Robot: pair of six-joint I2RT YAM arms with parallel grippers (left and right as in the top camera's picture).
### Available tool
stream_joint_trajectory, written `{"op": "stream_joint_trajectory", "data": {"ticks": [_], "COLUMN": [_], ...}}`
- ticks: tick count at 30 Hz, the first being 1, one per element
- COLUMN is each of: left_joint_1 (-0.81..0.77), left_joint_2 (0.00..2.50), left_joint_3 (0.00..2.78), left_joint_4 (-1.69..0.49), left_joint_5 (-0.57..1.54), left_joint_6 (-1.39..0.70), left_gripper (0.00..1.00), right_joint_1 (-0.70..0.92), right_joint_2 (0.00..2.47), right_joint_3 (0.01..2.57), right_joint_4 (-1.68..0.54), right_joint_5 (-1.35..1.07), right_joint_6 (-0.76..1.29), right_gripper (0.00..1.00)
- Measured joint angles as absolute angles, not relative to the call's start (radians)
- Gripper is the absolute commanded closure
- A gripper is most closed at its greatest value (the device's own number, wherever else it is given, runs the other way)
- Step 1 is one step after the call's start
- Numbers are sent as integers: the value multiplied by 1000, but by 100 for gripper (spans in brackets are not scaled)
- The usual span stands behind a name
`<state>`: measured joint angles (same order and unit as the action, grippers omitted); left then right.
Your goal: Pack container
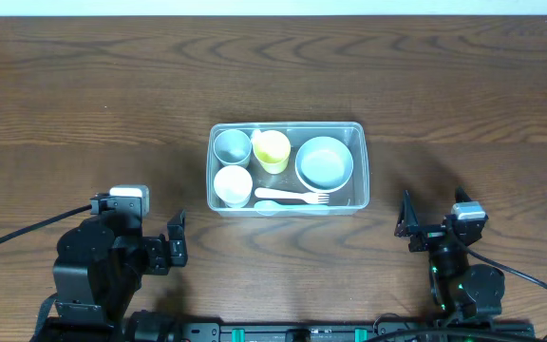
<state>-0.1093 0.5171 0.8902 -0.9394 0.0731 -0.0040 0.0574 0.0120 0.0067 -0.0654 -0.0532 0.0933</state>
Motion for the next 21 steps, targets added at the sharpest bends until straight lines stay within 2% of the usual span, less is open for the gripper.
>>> {"op": "stream_joint_trajectory", "data": {"ticks": [17, 21], "left_joint_1": [-109, -102], "left_joint_2": [513, 450], "left_joint_3": [890, 862], "left_joint_4": [-958, -960], "left_joint_5": [72, 72], "left_joint_6": [-3, 2], "left_gripper": [2, 2], "right_joint_1": [57, 57], "right_joint_2": [12, 12], "right_joint_3": [7, 7], "right_joint_4": [-65, -66], "right_joint_5": [-53, -53], "right_joint_6": [93, 93], "right_gripper": [1, 1]}}
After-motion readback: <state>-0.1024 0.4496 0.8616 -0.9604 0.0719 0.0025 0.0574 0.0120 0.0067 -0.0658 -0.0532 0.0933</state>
